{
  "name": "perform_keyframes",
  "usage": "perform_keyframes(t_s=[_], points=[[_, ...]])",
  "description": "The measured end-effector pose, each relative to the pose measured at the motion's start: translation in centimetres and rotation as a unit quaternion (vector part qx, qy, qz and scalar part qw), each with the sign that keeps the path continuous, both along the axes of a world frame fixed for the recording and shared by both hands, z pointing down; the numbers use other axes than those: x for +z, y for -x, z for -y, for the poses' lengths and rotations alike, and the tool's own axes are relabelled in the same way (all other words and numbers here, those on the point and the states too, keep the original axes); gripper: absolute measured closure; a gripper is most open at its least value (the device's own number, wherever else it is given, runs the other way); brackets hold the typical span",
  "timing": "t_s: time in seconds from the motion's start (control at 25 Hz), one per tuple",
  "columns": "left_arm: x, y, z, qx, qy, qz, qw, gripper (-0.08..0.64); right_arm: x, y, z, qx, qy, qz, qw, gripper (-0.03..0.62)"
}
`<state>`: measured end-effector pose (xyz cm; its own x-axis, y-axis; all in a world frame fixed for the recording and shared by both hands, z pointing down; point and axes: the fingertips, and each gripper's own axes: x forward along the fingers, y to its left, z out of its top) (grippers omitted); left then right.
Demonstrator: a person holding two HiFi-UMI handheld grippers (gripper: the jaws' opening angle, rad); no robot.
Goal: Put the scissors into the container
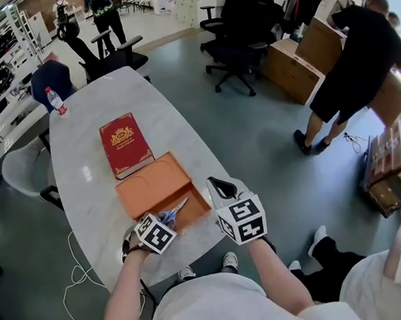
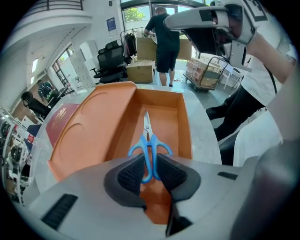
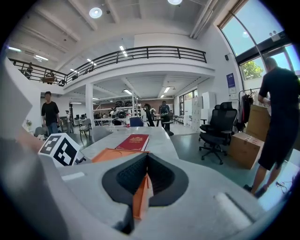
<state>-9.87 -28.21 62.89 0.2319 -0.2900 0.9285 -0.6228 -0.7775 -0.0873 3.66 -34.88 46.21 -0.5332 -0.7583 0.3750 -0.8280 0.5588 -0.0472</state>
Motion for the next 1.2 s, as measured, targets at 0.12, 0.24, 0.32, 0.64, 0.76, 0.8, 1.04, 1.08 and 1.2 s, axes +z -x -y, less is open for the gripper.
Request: perform_keyframes(t_s=[0.12, 0.24, 0.32, 0.64, 0.76, 0.8, 1.04, 1.08, 1.2], points=[[0.3, 0.0, 0.1, -0.003, 0.005, 0.004, 1.0000, 0.483, 0.2, -0.3, 0.2, -0.004, 0.003, 0.000, 1.000, 0.587], [0.5, 0.0, 0.1, -0.005, 0.012, 0.008, 0.9999, 0.483, 0.2, -0.4, 0.5, -0.007, 0.005, 0.000, 1.000, 0.587], [0.7, 0.1, 0.1, -0.006, 0.014, 0.011, 0.9998, 0.483, 0.2, -0.5, 0.6, -0.010, 0.005, 0.000, 1.000, 0.586], [1.0, 0.1, 0.2, -0.009, 0.021, 0.017, 0.9996, 0.482, 0.4, -0.9, 0.7, -0.012, 0.008, 0.000, 1.000, 0.588], [1.1, 0.1, 0.1, -0.009, 0.028, 0.017, 0.9994, 0.480, 0.6, -1.0, 0.7, -0.012, 0.008, 0.000, 1.000, 0.586], [1.1, 0.1, 0.1, -0.009, 0.029, 0.017, 0.9994, 0.480, 0.6, -1.0, 0.7, -0.011, 0.009, 0.001, 1.000, 0.588], [0.9, 0.0, 0.2, -0.011, 0.020, 0.010, 0.9997, 0.480, 0.6, -1.2, 0.5, -0.011, 0.010, 0.003, 1.000, 0.586], [0.8, 0.0, 0.2, -0.012, 0.020, 0.008, 0.9997, 0.480, 0.6, -1.2, 0.4, -0.011, 0.010, 0.003, 1.000, 0.586], [0.7, 0.3, 0.2, -0.018, 0.016, 0.009, 0.9997, 0.480, 0.6, -1.2, 0.3, -0.011, 0.010, 0.003, 1.000, 0.588]])
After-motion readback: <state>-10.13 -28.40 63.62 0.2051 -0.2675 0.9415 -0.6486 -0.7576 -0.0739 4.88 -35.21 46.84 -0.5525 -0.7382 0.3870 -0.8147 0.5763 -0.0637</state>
